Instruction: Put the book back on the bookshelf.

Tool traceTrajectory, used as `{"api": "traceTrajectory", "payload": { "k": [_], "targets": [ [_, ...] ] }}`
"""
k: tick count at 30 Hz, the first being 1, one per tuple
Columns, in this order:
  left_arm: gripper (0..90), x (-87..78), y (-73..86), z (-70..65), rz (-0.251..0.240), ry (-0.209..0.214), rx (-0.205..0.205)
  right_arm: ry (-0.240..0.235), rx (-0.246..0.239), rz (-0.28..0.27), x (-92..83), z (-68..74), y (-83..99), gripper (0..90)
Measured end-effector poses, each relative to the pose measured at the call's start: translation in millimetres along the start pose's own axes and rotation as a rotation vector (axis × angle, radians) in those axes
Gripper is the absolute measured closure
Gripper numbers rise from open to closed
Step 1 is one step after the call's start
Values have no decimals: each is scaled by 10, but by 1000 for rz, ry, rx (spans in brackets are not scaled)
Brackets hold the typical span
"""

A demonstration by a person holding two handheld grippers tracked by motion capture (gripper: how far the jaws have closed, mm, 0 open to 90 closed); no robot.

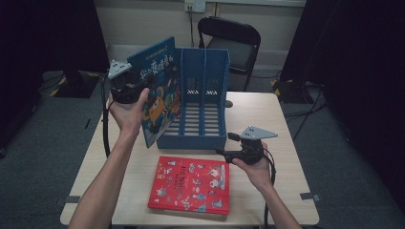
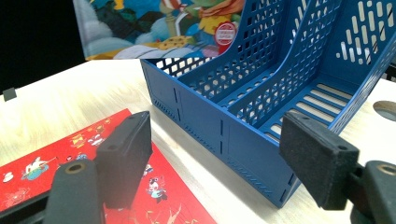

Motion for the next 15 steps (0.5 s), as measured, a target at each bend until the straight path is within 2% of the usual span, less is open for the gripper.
{"api": "traceTrajectory", "payload": {
  "k": [4,8,15],
  "targets": [
    [837,150,-11,-27,0,-13,16,-3,6,0,0,-6,14,253],
    [837,223,-14,-13,-4,-17,17,-1,6,6,-4,-12,30,253],
    [836,406,-10,47,-38,-40,-3,-4,12,19,3,-15,76,253]
  ]
}}
Point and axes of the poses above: each handheld gripper's, and its own axes: x roughly forward along the jaws, y roughly out of its underside, z roughly to its left, the point moved 2 cm from there along x, roughly forward along the jaws, and after that the axes turned 10 degrees about -x, right-handed, at the moved point
